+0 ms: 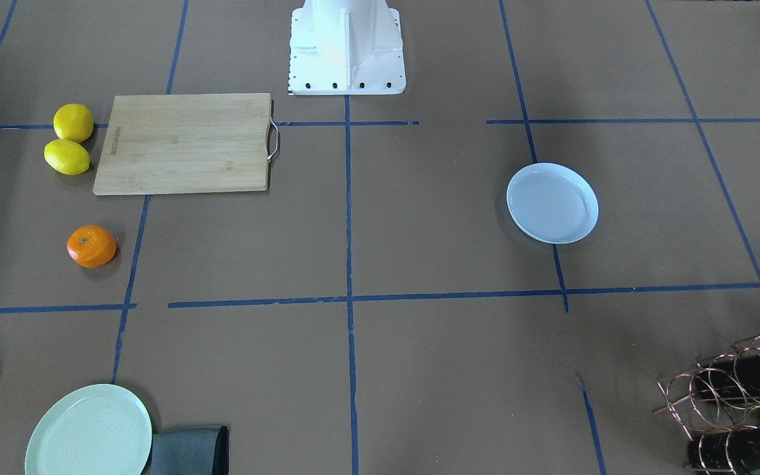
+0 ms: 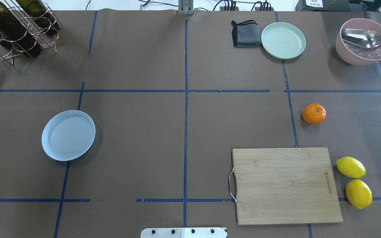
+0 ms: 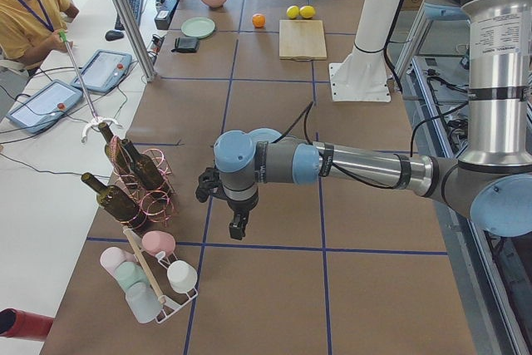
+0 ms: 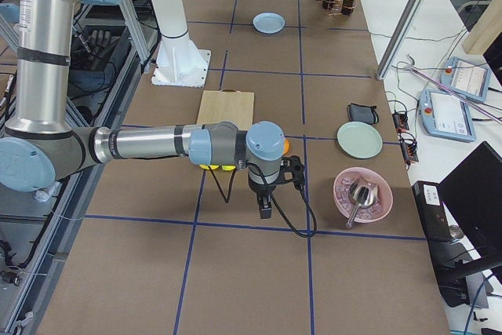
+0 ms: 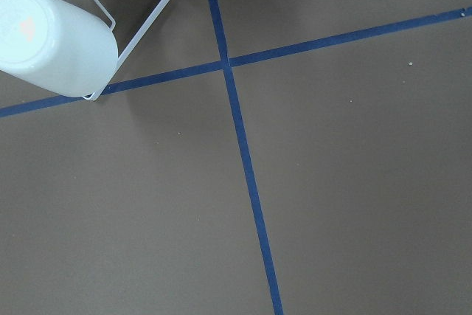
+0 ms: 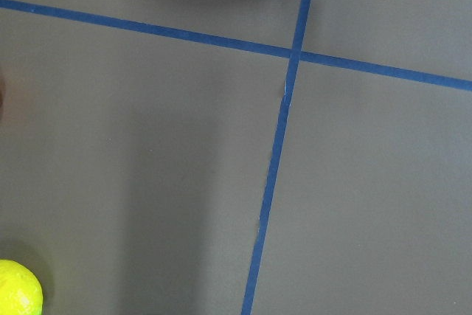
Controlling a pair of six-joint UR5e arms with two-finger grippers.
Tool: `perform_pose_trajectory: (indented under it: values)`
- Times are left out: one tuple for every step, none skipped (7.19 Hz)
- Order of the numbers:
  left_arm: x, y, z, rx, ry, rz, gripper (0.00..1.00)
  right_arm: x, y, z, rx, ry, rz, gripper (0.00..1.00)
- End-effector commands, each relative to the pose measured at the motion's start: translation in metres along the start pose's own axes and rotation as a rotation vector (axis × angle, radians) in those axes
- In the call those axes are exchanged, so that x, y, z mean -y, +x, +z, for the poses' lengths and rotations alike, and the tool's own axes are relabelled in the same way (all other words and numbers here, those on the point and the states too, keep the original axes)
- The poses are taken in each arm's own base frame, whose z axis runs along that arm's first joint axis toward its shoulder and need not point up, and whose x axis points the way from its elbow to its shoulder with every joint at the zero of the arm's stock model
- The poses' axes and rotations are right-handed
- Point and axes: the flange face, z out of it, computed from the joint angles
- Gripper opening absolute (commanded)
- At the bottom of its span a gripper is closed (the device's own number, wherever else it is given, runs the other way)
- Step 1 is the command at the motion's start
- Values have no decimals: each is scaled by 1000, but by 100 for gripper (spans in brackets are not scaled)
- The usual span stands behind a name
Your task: Pick orange to plate
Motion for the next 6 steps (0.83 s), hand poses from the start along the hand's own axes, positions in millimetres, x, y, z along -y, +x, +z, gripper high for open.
perform_pose_trajectory:
  values:
    - [2, 4, -5, 3, 9, 9, 100, 0, 0, 0, 0, 0, 0, 100]
    - [2, 7, -7, 1, 14, 14, 100, 0, -1, -1, 0, 2, -2, 100]
    - [4, 9, -10, 6, 20, 20, 100, 0, -2, -2, 0, 3, -2, 100]
    - [18, 16, -15, 10, 33, 43, 100, 1, -4, -4, -1, 7, 5, 100]
    - [36, 27, -30, 16, 64, 68, 100, 2, -9, -9, -1, 18, 20, 100]
    - [58, 35, -41, 16, 95, 96, 100, 4, -11, -11, -2, 23, 21, 100]
